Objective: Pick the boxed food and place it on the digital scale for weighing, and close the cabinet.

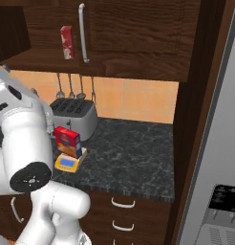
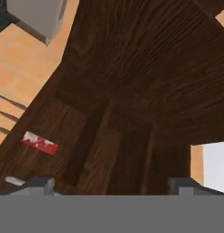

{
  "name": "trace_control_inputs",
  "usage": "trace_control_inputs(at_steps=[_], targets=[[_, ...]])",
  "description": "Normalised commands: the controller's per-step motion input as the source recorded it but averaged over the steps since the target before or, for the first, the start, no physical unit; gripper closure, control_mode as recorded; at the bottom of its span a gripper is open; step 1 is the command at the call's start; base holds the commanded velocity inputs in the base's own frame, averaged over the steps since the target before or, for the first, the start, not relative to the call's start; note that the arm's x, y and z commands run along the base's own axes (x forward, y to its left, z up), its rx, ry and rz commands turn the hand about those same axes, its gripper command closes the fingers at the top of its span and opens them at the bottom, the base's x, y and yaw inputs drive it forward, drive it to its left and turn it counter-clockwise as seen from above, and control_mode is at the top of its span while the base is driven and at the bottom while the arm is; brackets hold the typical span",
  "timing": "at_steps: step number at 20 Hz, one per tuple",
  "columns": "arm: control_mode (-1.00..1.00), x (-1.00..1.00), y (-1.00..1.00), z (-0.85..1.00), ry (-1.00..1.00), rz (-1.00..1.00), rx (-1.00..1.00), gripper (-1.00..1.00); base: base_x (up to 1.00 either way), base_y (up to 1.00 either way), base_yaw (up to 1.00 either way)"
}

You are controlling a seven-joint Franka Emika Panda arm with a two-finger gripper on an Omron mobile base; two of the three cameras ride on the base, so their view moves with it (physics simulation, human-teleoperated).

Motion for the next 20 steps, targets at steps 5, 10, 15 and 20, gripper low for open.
trace_control_inputs(at_steps=[5, 10, 15, 20], targets=[[-1.00, -0.95, 1.00, -0.97, -0.08, -0.29, 0.01, -1.00, 0.00, 0.00, 0.00], [-1.00, -0.58, 1.00, -1.00, -0.25, -0.19, 0.12, -1.00, 0.00, 0.00, 0.00], [-1.00, -0.11, 1.00, -1.00, -0.31, -0.13, 0.26, -1.00, 0.00, 0.00, 0.00], [-1.00, 0.53, 1.00, -1.00, -0.15, -0.02, 0.09, -1.00, 0.00, 0.00, 0.00]])
